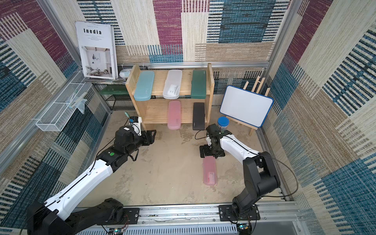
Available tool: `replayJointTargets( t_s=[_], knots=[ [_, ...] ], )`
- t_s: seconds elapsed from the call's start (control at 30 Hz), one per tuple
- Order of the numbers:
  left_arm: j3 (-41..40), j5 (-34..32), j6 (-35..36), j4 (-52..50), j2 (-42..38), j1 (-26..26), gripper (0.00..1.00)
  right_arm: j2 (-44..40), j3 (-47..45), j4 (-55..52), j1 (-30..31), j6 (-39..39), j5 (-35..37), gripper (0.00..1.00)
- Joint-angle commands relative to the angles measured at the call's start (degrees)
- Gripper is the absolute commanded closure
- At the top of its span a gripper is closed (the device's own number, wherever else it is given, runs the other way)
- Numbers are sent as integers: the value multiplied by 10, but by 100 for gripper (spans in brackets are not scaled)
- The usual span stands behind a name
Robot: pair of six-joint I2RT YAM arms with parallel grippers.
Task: Remove the pencil cases from the shelf
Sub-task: Place the pencil case at the center of the board, then pick up the pencil case from the shelf.
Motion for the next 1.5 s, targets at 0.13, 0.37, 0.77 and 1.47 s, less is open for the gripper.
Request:
replayJointTargets(
  t_s=[0.13, 0.37, 0.77, 1.47],
  knots=[
    [47, 236, -155, 80, 93, 9, 26, -144, -87, 141, -8, 114, 36, 1],
    [52, 319, -257, 192, 164, 41, 23, -181, -68, 115, -7, 84, 77, 1],
    [87, 367, -312, 255, 247, 45, 32, -190, -69, 123, -6, 73, 84, 1],
    [81, 332, -272, 187, 229, 45, 83, -203, -54, 130, -7, 34, 87, 1]
  ],
)
